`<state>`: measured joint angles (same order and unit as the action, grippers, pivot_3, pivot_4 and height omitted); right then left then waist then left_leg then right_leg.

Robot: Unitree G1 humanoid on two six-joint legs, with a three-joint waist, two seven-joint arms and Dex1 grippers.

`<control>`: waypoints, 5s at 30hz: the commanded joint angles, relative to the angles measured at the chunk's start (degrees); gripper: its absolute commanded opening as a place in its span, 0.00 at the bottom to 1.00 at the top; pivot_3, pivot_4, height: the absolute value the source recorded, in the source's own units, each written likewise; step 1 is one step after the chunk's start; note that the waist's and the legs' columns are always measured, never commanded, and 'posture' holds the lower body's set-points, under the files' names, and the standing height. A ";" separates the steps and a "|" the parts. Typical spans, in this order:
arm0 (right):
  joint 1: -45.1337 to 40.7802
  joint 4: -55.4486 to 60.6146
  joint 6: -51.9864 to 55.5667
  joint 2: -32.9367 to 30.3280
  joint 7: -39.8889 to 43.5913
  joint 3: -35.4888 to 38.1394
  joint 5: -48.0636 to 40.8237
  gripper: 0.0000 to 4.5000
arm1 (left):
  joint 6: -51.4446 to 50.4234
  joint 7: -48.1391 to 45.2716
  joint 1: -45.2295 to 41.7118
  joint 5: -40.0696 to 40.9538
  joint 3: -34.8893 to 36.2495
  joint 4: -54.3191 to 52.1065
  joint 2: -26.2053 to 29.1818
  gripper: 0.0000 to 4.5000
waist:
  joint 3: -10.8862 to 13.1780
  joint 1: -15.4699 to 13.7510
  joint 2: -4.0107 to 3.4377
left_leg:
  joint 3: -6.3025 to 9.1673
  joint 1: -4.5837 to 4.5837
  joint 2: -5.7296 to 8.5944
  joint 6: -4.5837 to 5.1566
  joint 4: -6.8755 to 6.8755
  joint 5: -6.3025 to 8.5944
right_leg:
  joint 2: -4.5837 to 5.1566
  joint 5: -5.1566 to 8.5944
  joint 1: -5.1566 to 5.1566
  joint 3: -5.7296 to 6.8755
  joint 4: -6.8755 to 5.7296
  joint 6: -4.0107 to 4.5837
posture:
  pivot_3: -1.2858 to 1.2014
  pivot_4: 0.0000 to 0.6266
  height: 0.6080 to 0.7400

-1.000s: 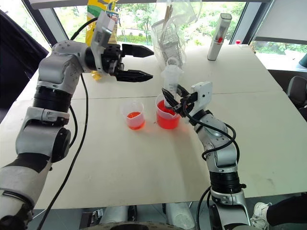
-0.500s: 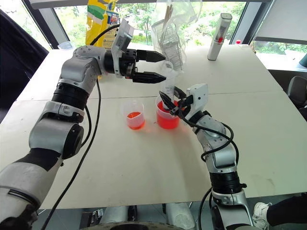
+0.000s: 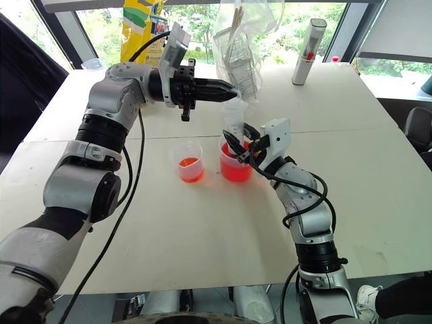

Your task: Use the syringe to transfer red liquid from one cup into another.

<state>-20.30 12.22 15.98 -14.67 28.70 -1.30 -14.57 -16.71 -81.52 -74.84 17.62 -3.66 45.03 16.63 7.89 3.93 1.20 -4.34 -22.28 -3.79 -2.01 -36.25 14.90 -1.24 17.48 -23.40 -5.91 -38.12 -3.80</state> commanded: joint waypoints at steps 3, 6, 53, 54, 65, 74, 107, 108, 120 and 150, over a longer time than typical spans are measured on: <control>0.48 1.28 0.05 0.36 0.49 -0.44 -1.30 0.31 | 2.32 1.33 -4.43 0.21 1.92 0.71 -0.24 0.00 | 0.00 -0.07 0.00 | 0.00 0.00 0.00 0.00 -0.01 0.00 | 0.00 0.00 0.00 0.00 0.00 0.00 | 0.52 0.24 0.99; 0.95 0.84 0.69 1.25 0.21 -0.42 -2.20 0.31 | 3.47 1.89 -6.07 0.23 2.63 2.06 -0.20 0.00 | 0.00 -0.07 0.00 | 0.00 -0.01 0.01 0.00 -0.01 0.00 | 0.00 0.00 0.00 0.00 0.00 0.00 | 0.52 0.24 0.99; 2.25 -1.80 0.47 1.85 1.26 -3.33 -1.74 0.31 | 11.89 4.39 -14.94 -1.30 6.68 13.59 -1.09 0.00 | 0.00 -0.03 0.02 | 0.02 0.01 0.02 0.00 -0.01 0.00 | 0.00 0.00 0.03 0.02 0.00 0.00 | 0.52 0.24 0.99; 2.27 -1.80 0.44 1.81 1.29 -3.34 -1.74 0.31 | 11.89 4.40 -14.93 -1.34 6.72 13.58 -1.12 0.00 | 0.00 -0.03 0.02 | 0.02 0.01 0.02 0.00 -0.01 0.00 | 0.00 0.00 0.03 0.02 0.00 0.00 | 0.52 0.24 0.99; 2.01 -0.40 0.67 1.42 1.22 -3.38 -1.79 0.31 | 10.32 2.24 -12.87 -2.09 5.39 11.90 -1.23 0.00 | 0.00 -0.03 0.02 | 0.02 0.01 0.02 0.00 -0.02 0.00 | -0.01 0.00 0.04 0.02 -0.01 0.00 | 0.52 0.24 0.99; 1.10 1.22 0.54 -0.10 0.87 -2.23 -1.63 0.31 | 8.73 2.80 -10.11 -2.67 5.54 9.41 -0.48 0.84 | -0.01 0.04 0.03 | 0.02 0.14 0.00 0.00 0.00 0.00 | -0.03 0.00 0.12 0.01 -0.05 0.00 | 0.52 0.24 0.99; -22.37 9.70 17.26 3.20 -4.69 3.34 -17.71 0.31 | -1.28 -9.60 15.93 -5.32 -2.17 -21.30 27.72 0.99 | -0.01 0.14 0.01 | 0.00 0.10 -0.08 -0.04 -0.03 -0.03 | 0.04 0.00 0.04 0.00 -0.12 0.01 | 0.52 0.24 0.99; -22.24 9.07 17.34 4.40 -5.08 3.16 -17.87 0.31 | -1.46 -9.46 15.98 -5.26 -2.14 -21.52 27.83 0.99 | -0.01 0.11 0.01 | 0.00 0.10 -0.09 -0.04 -0.02 -0.03 | 0.03 0.00 0.03 0.00 -0.14 0.02 | 0.52 0.24 0.99; -14.89 -7.61 -0.63 11.02 -1.35 -6.59 -5.93 0.31 | -4.27 -8.28 16.09 -4.18 -1.13 -23.94 29.52 0.99 | -0.06 0.06 0.11 | -0.01 0.04 -0.04 -0.04 -0.06 -0.03 | 0.09 0.00 0.02 0.05 -0.10 0.01 | 0.52 0.24 0.99; -12.92 -12.55 -6.99 13.04 0.89 -10.33 0.64 0.31 | -14.79 -1.75 1.36 3.47 3.13 -14.15 19.82 0.30 | -0.06 0.07 0.10 | 0.01 0.02 -0.05 -0.05 -0.07 -0.03 | 0.06 0.00 -0.02 0.06 -0.15 0.01 | 0.52 0.24 0.99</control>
<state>-32.05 -1.42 10.72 -2.62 29.34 -11.75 -13.83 -31.20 -83.29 -72.58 20.61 -1.37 31.81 35.04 7.83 4.00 1.30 -4.32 -22.25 -3.84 -2.06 -36.32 14.87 -1.18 17.48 -23.42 -5.84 -38.27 -3.78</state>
